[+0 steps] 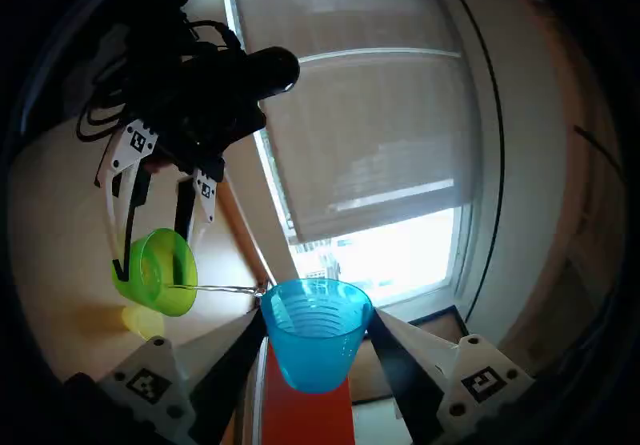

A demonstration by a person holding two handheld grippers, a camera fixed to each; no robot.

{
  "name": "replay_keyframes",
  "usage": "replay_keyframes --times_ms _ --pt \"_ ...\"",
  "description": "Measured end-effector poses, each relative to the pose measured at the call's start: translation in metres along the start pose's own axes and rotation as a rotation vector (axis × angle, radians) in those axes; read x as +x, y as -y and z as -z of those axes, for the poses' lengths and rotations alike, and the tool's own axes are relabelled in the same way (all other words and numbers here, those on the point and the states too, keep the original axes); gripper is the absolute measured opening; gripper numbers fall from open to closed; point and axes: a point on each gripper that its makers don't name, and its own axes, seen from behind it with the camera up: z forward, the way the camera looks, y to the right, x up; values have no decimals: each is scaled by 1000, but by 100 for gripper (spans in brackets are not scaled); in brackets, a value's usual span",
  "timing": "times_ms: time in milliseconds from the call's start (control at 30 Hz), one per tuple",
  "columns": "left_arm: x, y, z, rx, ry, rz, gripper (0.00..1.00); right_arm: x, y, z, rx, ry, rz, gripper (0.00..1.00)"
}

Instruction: Pour water

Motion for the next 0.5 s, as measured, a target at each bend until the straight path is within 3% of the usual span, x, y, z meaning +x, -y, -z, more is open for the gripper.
replay_keyframes --times_ms 500 --pt "1 -2 0 0 -1 -2 83 1 -4 2 -8 6 50 90"
